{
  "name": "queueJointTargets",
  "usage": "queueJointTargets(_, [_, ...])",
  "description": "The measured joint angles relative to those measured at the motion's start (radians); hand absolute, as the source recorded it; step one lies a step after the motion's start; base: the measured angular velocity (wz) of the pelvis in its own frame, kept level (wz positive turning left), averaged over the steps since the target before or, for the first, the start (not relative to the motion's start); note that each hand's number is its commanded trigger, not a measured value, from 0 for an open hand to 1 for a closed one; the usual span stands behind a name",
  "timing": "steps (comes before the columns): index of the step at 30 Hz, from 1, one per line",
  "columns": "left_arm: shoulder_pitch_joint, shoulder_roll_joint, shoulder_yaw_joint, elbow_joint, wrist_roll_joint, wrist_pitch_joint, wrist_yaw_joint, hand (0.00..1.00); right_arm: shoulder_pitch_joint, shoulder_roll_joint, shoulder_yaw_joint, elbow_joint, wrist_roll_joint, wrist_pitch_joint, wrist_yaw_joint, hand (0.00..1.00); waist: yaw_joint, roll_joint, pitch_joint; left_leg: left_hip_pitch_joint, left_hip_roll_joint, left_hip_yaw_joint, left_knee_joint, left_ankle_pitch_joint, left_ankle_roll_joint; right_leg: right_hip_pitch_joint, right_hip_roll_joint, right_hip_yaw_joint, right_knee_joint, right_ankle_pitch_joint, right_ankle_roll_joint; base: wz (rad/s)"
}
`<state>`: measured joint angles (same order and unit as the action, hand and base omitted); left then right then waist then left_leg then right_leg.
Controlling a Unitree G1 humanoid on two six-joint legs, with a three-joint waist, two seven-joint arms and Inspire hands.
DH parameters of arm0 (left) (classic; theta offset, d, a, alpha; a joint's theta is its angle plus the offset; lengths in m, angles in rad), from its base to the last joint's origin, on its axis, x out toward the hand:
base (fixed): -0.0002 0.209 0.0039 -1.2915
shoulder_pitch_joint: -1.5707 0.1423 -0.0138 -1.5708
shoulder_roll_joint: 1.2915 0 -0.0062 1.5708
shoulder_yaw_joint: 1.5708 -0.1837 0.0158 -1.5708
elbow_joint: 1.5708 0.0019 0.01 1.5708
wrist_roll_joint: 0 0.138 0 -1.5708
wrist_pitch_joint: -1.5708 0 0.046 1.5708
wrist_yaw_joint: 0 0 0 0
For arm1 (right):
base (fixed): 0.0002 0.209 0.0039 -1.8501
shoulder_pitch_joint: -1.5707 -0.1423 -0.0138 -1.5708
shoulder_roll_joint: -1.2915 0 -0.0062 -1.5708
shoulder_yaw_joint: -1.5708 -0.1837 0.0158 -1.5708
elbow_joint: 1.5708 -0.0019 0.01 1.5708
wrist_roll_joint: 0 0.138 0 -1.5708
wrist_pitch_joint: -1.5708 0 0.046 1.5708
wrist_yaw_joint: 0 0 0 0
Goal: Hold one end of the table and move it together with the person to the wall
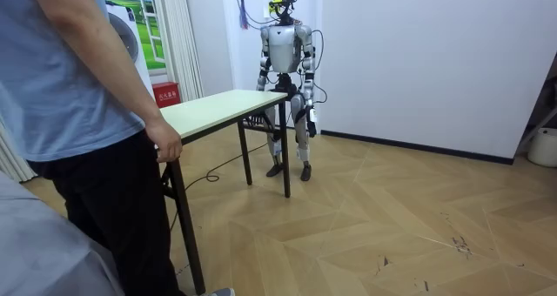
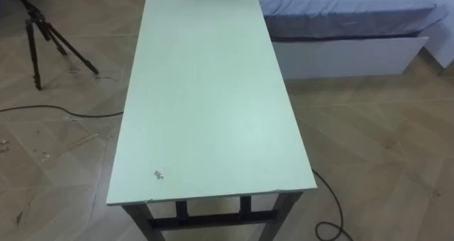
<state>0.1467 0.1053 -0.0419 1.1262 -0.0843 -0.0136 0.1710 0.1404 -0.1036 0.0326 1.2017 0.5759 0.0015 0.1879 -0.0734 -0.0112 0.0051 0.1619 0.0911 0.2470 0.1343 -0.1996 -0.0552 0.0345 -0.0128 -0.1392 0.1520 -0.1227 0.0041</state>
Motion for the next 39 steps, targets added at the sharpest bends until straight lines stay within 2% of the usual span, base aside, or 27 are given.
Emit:
queueJointTargets(9, [0.002,-0.002,0.000,0.000,-0.004,-0.001,0.023,0.00,0.000,-0.003,0.004,0.006,0.010,0.000,0.000,0.00,0.017,0.002,-0.0007,-0.002,0.000,-0.001,-0.002,0.000,0.000,0.002,0.000,0.000,0.000,0.000,0.000,0.00])
queueJointTargets(14, [0.005,-0.001,0.003,0.005,-0.069,0.000,0.005,0.00,0.002,-0.003,0.003,0.017,0.017,0.001,0.004,0.00,0.027,0.002,-0.0014,-0.002,0.000,0.000,-0.004,0.000,0.000,0.002,0.000,-0.002,0.000,0.000,0.000,0.00])
queueJointTargets(21, [0.013,0.003,0.030,0.040,-0.328,0.024,-0.142,0.00,-0.003,-0.006,-0.027,0.016,0.018,0.019,0.055,0.00,0.027,0.006,-0.0022,-0.011,0.000,-0.001,0.000,0.000,0.000,-0.001,-0.001,-0.005,0.000,0.000,0.000,0.02])
queueJointTargets(26, [0.008,0.008,0.030,0.034,-0.387,0.046,-0.255,0.00,0.001,-0.016,-0.025,-0.039,0.030,0.047,0.109,0.00,0.028,0.011,-0.0038,-0.021,0.000,-0.004,0.002,0.000,0.000,-0.003,-0.004,-0.020,-0.001,0.000,0.000,0.08])
queueJointTargets(30, [0.011,0.022,0.026,0.010,-0.534,0.085,-0.341,0.00,0.004,-0.041,-0.026,-0.108,0.039,0.068,0.162,0.00,0.029,0.022,-0.0064,-0.019,0.001,-0.003,0.004,0.000,0.000,0.000,-0.004,-0.027,-0.001,0.000,0.000,0.02])
queueJointTargets(32, [0.007,0.031,0.008,0.001,-0.603,0.097,-0.370,0.00,0.005,-0.049,-0.024,-0.141,0.056,0.080,0.185,0.00,0.026,0.027,-0.0090,-0.028,0.001,-0.003,0.010,0.000,0.000,-0.003,-0.006,-0.031,-0.001,0.000,0.000,0.08])
queueJointTargets(34, [0.006,0.046,-0.045,-0.020,-0.694,0.103,-0.403,0.00,0.022,-0.056,-0.005,-0.189,0.085,0.088,0.201,0.00,0.026,0.033,-0.0119,-0.043,0.001,-0.002,0.020,0.000,0.000,-0.010,-0.010,-0.045,0.000,0.000,0.000,0.16])
queueJointTargets(36, [0.013,0.049,-0.080,-0.054,-0.712,0.103,-0.414,0.00,0.060,-0.061,-0.004,-0.248,0.097,0.087,0.205,0.00,0.028,0.038,-0.0114,-0.047,0.001,0.000,0.021,0.000,0.000,-0.017,-0.012,-0.056,0.002,0.000,0.000,0.16])
queueJointTargets(39, [0.077,0.077,-0.128,-0.195,-0.760,0.119,-0.417,0.00,0.130,-0.077,0.017,-0.387,0.133,0.105,0.205,0.00,0.029,0.039,-0.0104,-0.047,0.000,0.003,0.021,0.000,0.000,-0.022,-0.014,-0.056,0.007,-0.005,0.000,0.00])
